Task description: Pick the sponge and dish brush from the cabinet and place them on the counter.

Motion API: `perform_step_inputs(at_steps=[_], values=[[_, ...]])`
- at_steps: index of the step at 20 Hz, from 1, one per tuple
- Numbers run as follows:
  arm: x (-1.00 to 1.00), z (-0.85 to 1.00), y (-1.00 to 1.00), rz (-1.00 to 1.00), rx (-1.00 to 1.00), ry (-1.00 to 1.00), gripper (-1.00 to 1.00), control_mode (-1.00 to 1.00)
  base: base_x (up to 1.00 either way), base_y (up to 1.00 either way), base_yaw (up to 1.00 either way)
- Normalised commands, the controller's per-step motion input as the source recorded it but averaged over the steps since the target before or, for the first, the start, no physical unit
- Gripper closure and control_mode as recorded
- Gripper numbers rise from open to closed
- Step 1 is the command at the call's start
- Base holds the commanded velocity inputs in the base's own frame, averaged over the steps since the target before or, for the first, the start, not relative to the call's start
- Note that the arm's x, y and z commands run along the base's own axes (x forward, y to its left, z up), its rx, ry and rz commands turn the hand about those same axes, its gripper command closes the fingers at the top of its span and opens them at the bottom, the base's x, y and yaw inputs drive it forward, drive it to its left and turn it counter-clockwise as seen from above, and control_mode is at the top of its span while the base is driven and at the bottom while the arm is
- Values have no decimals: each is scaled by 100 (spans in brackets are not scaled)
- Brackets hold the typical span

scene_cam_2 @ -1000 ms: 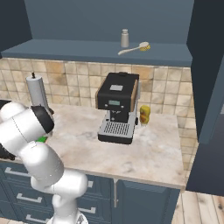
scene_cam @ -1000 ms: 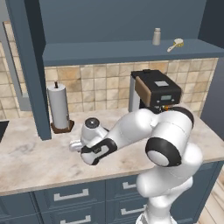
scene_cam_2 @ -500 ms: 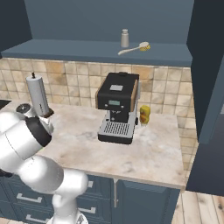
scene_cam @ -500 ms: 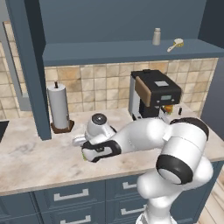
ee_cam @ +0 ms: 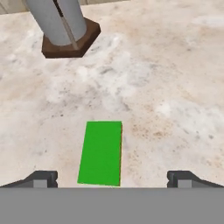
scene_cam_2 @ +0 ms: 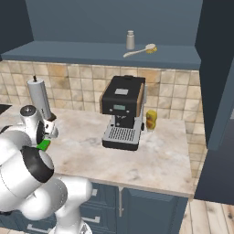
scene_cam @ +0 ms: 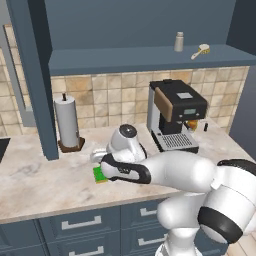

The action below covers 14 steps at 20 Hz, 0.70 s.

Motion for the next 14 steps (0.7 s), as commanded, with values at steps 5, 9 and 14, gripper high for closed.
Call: perform_step_inputs(at_steps=[5,9,14], values=[[-26,44,-21,0,1,0,-100,-100,0,0,0],[-21,60,-13,0,0,0,-100,-100,0,0,0],[-27,63,-14,1,0,0,-100,-100,0,0,0]])
